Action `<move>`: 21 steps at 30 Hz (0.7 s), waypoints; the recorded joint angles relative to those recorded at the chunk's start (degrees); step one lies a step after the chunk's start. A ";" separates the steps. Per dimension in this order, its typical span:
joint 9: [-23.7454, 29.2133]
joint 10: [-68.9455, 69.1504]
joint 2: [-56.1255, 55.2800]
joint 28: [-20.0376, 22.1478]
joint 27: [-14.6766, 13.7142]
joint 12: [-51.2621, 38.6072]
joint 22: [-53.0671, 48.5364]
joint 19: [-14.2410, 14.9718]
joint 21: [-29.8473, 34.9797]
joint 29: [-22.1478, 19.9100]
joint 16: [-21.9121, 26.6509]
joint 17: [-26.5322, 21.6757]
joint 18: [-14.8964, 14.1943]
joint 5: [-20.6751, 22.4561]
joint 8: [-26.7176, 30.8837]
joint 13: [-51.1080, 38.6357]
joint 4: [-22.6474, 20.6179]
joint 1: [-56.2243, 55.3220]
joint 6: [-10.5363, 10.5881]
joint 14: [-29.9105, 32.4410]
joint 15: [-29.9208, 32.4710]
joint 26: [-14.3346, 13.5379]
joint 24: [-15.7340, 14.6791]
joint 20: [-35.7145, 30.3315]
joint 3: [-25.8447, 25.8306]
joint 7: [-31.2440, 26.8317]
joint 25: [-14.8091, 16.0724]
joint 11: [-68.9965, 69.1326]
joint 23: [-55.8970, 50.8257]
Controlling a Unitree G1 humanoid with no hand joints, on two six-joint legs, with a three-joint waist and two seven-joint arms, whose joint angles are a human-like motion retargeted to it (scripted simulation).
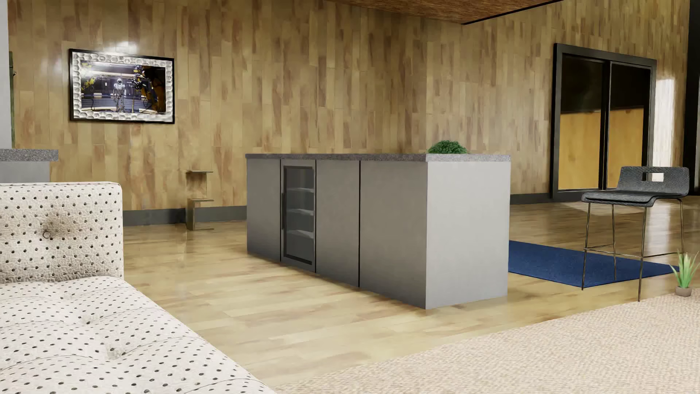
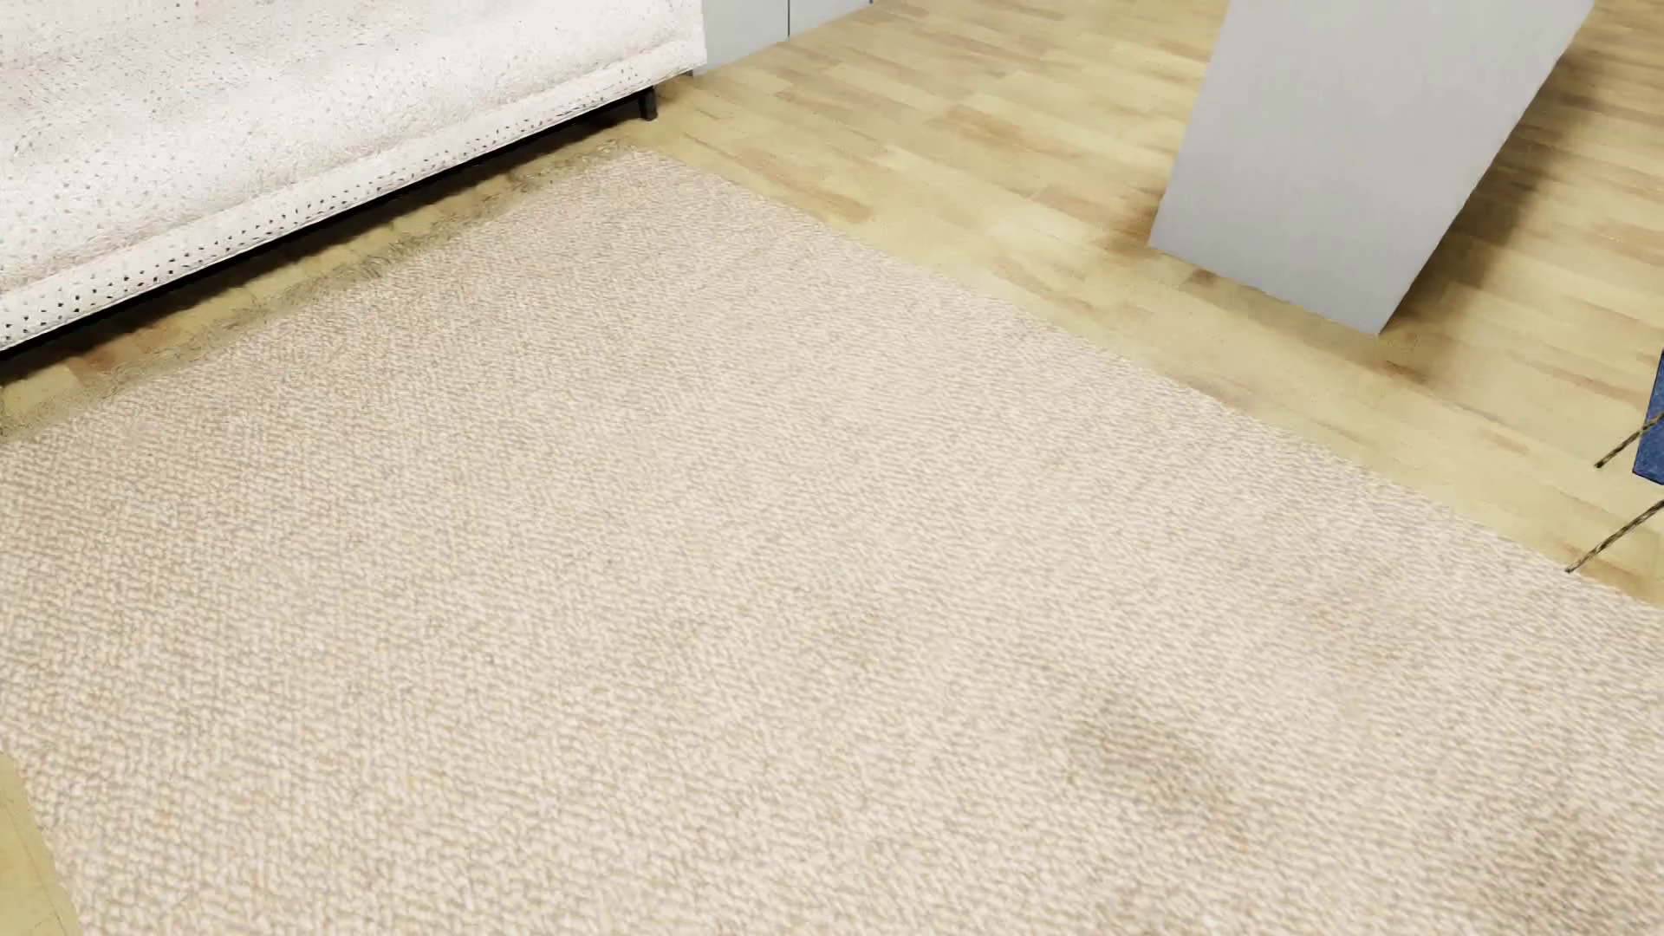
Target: Walk towards the wood shelves
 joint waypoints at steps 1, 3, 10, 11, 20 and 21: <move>0.13 -0.18 -0.24 0.00 0.00 -0.79 -1.27 0.00 -0.32 0.00 -0.28 -0.37 0.00 -0.12 0.00 -0.24 -0.18 0.22 0.12 -0.14 0.82 0.00 0.00 0.62 0.22 0.00 0.00 -0.10 -0.99; -0.11 -0.32 -1.47 0.00 0.00 -1.91 -1.52 0.00 -1.42 0.00 -0.89 -0.31 0.00 0.46 0.00 -1.11 0.21 0.46 0.51 -0.24 3.62 0.00 0.00 1.14 -0.26 0.00 0.00 -0.57 -2.41; 0.78 0.14 -2.68 0.00 0.00 -1.62 -1.12 0.00 -0.08 0.00 -0.84 1.02 0.00 1.31 0.00 -2.01 -0.20 0.08 0.49 -4.32 7.43 0.00 0.00 1.11 -0.38 0.00 0.00 0.56 -5.57; 1.14 1.91 -2.13 0.00 0.00 -0.63 -0.72 0.00 -0.80 0.00 -0.98 1.32 0.00 1.32 0.00 -1.66 -1.02 -1.73 0.11 -6.62 6.90 0.00 0.00 2.68 -0.37 0.00 0.00 0.43 -5.35; 6.69 14.28 12.49 0.00 0.00 4.60 4.50 0.00 0.84 0.00 0.69 -1.65 0.00 -1.01 0.00 -6.96 0.31 -26.26 -1.64 0.31 -5.99 0.00 0.00 0.27 9.07 0.00 0.00 -1.78 -8.47; 6.96 11.83 14.65 0.00 0.00 4.93 5.78 0.00 0.14 0.00 0.76 -1.32 0.00 -1.03 0.00 -7.86 1.16 -27.47 -1.58 1.61 -7.75 0.00 0.00 0.42 10.16 0.00 0.00 -1.94 -7.74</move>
